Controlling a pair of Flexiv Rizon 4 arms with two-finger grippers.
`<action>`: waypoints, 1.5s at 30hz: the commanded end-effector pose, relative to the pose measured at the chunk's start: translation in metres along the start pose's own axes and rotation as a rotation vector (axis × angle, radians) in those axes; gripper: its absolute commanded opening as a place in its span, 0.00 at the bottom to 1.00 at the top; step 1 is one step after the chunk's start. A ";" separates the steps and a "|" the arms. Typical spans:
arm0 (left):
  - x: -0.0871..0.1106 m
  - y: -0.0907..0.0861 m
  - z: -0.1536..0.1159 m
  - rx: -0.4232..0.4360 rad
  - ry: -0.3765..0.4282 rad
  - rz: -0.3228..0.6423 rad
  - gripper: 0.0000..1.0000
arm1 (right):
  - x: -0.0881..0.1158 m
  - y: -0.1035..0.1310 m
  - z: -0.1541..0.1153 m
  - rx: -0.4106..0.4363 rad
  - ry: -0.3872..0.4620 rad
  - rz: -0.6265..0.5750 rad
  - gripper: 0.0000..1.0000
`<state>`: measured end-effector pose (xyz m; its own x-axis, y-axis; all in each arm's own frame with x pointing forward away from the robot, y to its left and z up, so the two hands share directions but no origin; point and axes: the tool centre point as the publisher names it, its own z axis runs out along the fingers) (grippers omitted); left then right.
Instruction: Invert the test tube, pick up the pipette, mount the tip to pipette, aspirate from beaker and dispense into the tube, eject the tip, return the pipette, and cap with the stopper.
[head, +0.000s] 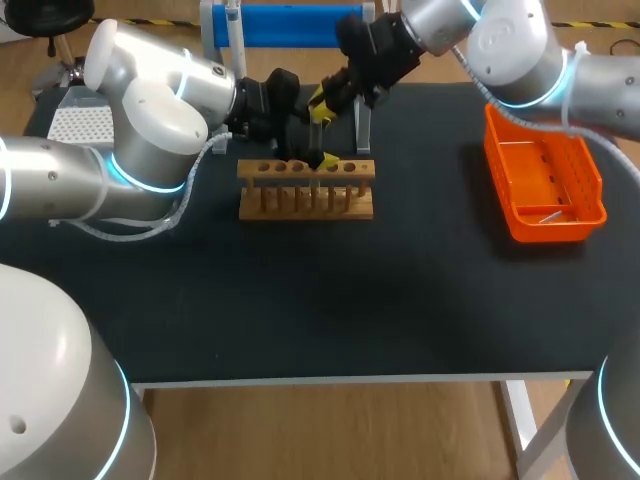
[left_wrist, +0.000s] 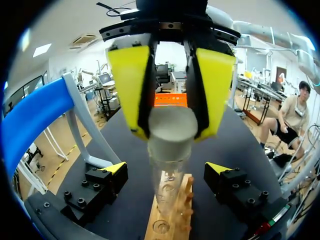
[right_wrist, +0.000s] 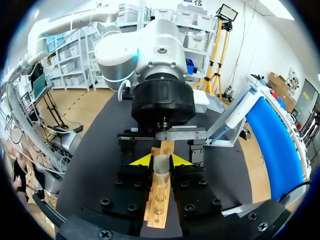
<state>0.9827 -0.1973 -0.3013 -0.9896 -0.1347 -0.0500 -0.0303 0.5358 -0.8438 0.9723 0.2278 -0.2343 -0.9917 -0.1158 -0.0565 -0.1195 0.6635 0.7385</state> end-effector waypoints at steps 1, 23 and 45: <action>0.000 0.000 -0.001 -0.002 0.001 -0.001 1.00 | 0.004 -0.004 0.004 0.010 0.005 0.005 0.00; 0.000 0.000 -0.001 -0.002 0.001 -0.001 1.00 | 0.011 -0.023 -0.038 -0.282 -0.149 -0.003 1.00; 0.000 0.000 -0.001 -0.002 0.001 -0.001 1.00 | 0.010 0.003 -0.049 -0.634 -0.061 0.069 0.00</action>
<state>0.9826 -0.1972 -0.3013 -0.9896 -0.1348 -0.0501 -0.0303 0.5358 -0.8438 0.9581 0.1881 -0.1954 -0.9996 -0.0195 -0.0216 -0.0240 0.1305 0.9912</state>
